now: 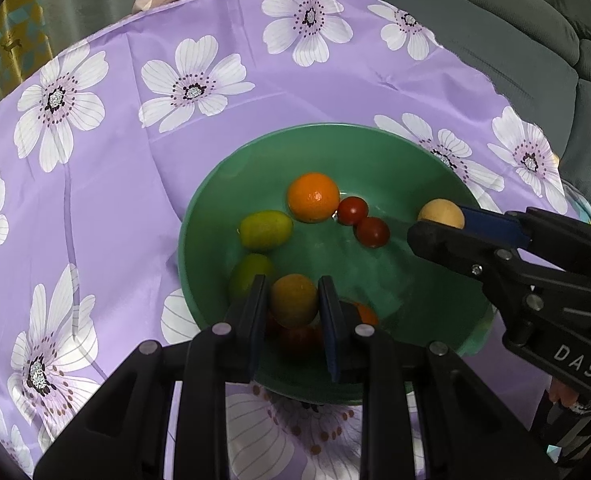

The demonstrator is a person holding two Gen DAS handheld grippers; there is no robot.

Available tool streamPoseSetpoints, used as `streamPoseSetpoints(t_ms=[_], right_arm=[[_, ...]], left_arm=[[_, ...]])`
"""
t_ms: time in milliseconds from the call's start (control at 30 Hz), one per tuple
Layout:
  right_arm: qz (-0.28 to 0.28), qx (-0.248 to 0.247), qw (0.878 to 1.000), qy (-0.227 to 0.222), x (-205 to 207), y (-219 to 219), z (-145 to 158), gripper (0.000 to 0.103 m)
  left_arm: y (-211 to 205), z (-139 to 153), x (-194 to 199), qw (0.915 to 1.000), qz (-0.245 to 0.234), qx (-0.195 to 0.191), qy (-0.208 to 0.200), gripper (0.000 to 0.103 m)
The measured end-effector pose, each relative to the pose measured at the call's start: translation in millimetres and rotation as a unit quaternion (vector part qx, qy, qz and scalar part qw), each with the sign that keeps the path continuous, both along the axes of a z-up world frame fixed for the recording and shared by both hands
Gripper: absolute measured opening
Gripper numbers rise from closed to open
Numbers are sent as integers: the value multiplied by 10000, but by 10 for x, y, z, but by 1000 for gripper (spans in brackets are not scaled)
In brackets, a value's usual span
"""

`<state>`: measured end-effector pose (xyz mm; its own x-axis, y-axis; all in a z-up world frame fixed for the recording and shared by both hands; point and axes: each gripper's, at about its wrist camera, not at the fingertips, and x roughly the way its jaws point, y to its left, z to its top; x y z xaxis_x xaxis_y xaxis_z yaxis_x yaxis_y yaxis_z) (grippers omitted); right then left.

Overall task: Organize fruits
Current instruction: 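Lower both tools with the tan fruits down into the green bowl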

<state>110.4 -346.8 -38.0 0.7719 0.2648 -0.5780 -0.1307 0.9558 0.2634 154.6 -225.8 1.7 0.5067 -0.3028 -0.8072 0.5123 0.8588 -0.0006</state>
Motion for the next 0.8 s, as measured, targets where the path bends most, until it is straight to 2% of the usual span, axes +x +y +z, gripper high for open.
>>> streamPoseSetpoints(t_ms=[800], right_arm=[[94, -260, 9995, 143, 40, 17, -1, 28]], left_arm=[[-38, -82, 48, 9995, 19, 291, 81, 25]])
